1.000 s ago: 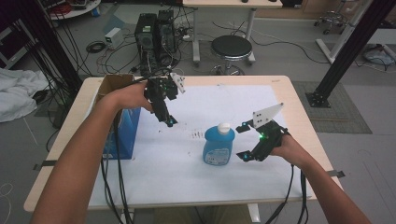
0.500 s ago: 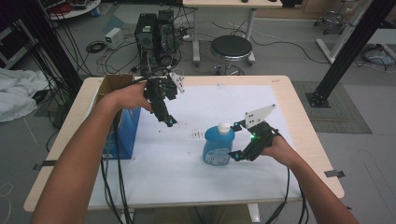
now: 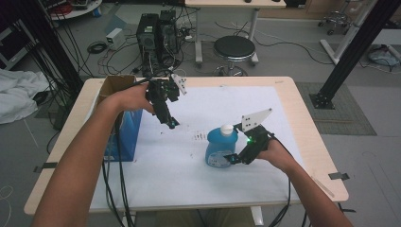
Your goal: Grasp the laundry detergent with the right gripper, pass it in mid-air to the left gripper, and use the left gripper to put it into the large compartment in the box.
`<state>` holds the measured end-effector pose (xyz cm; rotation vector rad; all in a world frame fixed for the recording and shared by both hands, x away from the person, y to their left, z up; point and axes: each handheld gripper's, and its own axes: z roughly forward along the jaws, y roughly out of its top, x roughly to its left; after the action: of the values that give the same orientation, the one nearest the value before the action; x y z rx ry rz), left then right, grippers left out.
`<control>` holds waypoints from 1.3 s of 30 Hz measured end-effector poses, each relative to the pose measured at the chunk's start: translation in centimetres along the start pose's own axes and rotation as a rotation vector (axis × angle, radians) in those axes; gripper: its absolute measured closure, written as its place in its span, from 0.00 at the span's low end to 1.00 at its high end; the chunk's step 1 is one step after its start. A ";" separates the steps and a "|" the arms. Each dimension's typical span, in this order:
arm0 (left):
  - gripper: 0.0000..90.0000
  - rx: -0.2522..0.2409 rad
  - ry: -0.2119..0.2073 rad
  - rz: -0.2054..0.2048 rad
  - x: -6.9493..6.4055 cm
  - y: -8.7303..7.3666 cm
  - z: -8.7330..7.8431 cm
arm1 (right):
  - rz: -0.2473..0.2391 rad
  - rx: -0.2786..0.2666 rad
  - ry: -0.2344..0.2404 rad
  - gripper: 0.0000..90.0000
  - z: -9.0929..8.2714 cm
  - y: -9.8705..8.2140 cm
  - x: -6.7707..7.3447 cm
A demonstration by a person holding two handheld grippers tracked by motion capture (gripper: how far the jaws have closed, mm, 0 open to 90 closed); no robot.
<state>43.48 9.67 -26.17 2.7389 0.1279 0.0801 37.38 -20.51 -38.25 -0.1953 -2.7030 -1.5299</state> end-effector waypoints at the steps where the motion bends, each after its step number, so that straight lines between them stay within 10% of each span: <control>1: 0.02 -0.003 0.000 0.001 0.0 0.0 0.0 | 0.004 -0.005 0.000 0.03 0.1 0.0 0.0; 39: 0.02 -0.001 0.000 -0.005 0.1 -0.1 0.2 | -0.030 -0.095 -0.007 0.30 1.2 -0.6 -0.3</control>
<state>43.57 9.69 -26.37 2.7375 0.1348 0.0790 37.61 -19.78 -39.43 -0.1628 -2.6526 -1.6701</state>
